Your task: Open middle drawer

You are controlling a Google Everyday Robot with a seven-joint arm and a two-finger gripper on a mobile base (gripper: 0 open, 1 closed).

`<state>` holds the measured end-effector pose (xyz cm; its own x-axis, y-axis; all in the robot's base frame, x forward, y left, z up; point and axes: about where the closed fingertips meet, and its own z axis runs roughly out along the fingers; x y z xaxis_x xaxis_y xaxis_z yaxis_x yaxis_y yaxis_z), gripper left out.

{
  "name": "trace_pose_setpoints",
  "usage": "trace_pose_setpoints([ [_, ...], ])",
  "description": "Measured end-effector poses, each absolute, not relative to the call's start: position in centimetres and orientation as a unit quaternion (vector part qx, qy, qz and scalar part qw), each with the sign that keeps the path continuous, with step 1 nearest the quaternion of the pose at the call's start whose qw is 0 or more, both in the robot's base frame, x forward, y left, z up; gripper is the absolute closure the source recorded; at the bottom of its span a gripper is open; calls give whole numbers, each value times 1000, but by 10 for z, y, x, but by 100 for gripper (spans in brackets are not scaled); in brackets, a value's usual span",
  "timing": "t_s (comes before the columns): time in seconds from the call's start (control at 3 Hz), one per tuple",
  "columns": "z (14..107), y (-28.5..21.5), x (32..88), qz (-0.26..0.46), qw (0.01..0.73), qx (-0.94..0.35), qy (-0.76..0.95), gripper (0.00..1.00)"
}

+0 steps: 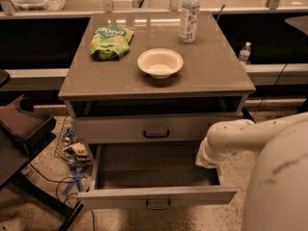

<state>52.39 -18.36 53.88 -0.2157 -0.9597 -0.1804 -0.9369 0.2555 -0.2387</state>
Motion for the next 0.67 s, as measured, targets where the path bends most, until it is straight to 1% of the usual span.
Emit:
trace_pose_setpoints([
  [0.33, 494, -190, 535, 12, 147, -614, 775, 100],
  [0.67, 444, -243, 537, 48, 170, -630, 756, 100],
])
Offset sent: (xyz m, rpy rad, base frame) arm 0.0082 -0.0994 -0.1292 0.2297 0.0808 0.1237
